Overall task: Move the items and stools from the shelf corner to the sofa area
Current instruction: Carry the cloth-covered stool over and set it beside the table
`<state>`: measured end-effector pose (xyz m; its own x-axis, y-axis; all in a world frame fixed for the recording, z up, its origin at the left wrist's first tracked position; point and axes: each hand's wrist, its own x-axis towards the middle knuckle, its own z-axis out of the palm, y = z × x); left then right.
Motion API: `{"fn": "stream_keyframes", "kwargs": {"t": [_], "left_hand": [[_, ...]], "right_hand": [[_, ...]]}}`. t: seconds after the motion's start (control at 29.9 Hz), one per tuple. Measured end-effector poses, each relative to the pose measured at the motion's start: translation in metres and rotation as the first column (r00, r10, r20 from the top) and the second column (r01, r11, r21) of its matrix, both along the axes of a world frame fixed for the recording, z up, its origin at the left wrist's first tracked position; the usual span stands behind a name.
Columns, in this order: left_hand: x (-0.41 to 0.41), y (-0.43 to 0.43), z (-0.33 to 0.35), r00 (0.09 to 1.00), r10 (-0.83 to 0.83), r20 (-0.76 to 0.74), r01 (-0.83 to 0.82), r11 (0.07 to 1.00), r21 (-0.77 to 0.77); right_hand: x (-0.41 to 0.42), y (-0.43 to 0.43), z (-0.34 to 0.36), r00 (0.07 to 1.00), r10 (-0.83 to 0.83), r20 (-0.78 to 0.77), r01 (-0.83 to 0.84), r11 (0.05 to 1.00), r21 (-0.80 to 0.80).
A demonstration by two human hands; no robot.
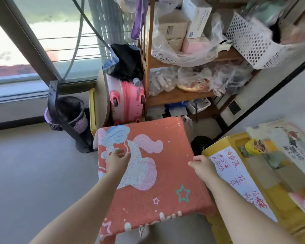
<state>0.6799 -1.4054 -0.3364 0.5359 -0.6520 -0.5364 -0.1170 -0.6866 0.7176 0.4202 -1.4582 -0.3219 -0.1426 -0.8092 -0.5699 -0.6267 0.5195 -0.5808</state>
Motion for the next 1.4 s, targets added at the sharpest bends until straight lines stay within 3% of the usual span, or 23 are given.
{"fn": "stream_keyframes", "kwargs": {"t": [0.2, 0.6, 0.84, 1.17, 1.4], "left_hand": [[0.024, -0.021, -0.034, 0.997, 0.077, 0.031, -0.080, 0.992, 0.098], [0.061, -0.011, -0.160, 0.960, 0.159, 0.230, -0.237, 0.898, 0.370], [0.062, -0.014, -0.187, 0.929, 0.187, 0.320, -0.309, 0.867, 0.391], [0.092, -0.013, -0.209, 0.925, 0.347, 0.158, -0.381, 0.847, 0.371], [0.096, 0.001, -0.201, 0.934, 0.353, 0.062, -0.349, 0.855, 0.383]], "right_hand": [[0.013, -0.042, -0.040, 0.988, 0.144, -0.052, -0.138, 0.984, 0.110], [-0.018, -0.098, -0.159, 0.954, 0.137, -0.265, -0.086, 0.977, 0.196], [-0.021, -0.109, -0.190, 0.949, 0.093, -0.303, -0.027, 0.976, 0.215], [-0.030, -0.132, -0.211, 0.983, -0.145, -0.111, 0.175, 0.924, 0.341], [-0.031, -0.118, -0.199, 0.981, -0.162, -0.110, 0.191, 0.914, 0.357]]}}
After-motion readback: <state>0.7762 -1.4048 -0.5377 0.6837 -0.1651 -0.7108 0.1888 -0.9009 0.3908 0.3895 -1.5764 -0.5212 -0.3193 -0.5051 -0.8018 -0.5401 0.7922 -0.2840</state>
